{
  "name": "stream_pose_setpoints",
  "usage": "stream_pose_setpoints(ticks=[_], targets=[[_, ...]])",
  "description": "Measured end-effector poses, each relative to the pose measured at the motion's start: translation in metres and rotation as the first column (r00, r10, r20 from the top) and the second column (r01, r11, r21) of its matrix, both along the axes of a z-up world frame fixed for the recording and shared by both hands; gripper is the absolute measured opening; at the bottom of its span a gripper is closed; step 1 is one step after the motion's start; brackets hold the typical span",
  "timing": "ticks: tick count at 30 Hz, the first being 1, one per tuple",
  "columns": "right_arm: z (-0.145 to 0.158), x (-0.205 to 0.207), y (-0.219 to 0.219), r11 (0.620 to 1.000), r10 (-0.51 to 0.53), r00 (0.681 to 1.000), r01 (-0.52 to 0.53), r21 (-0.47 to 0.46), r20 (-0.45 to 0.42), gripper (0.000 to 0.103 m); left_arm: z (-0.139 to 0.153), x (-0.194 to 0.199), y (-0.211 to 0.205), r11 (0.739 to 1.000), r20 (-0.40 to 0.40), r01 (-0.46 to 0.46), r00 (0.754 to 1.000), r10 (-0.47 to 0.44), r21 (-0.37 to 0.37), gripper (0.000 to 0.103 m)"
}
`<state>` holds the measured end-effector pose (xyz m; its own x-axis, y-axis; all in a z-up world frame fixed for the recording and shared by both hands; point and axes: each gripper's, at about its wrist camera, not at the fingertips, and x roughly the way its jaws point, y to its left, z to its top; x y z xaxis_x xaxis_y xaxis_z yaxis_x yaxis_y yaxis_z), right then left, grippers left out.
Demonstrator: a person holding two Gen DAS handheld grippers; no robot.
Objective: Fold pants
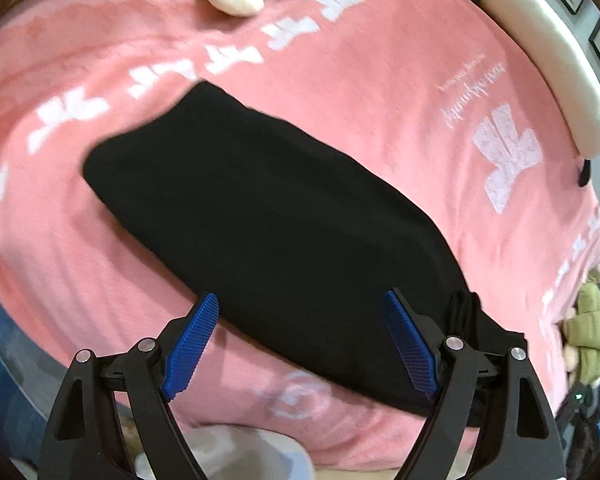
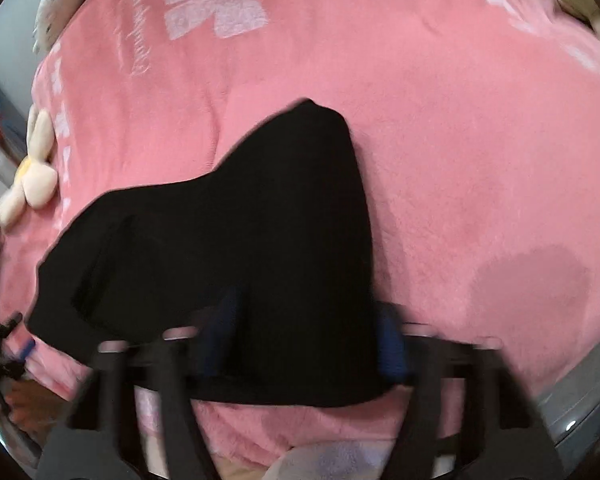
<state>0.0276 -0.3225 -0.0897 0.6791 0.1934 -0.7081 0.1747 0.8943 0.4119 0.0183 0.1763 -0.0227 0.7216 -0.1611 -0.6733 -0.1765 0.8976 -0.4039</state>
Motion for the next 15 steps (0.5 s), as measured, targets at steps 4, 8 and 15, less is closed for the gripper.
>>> stream_pose_setpoints(ticks=[4, 8, 15], targets=[[0.04, -0.017, 0.0, 0.994, 0.003, 0.994, 0.009, -0.107, 0.107, 0.018, 0.0, -0.001, 0.003, 0.999, -0.008, -0.022, 1.0, 0.022, 0.035, 0.082], [0.01, -0.011, -0.026, 0.995, -0.013, 1.0, 0.014, -0.101, 0.016, 0.018, -0.009, 0.005, 0.016, 0.998, -0.017, -0.06, 0.998, 0.061, 0.01, 0.082], [0.002, -0.014, -0.011, 0.989, -0.046, 0.999, 0.049, -0.139, 0.028, 0.037, -0.027, 0.026, 0.098, 0.942, -0.034, -0.315, 0.949, 0.313, -0.112, 0.083]])
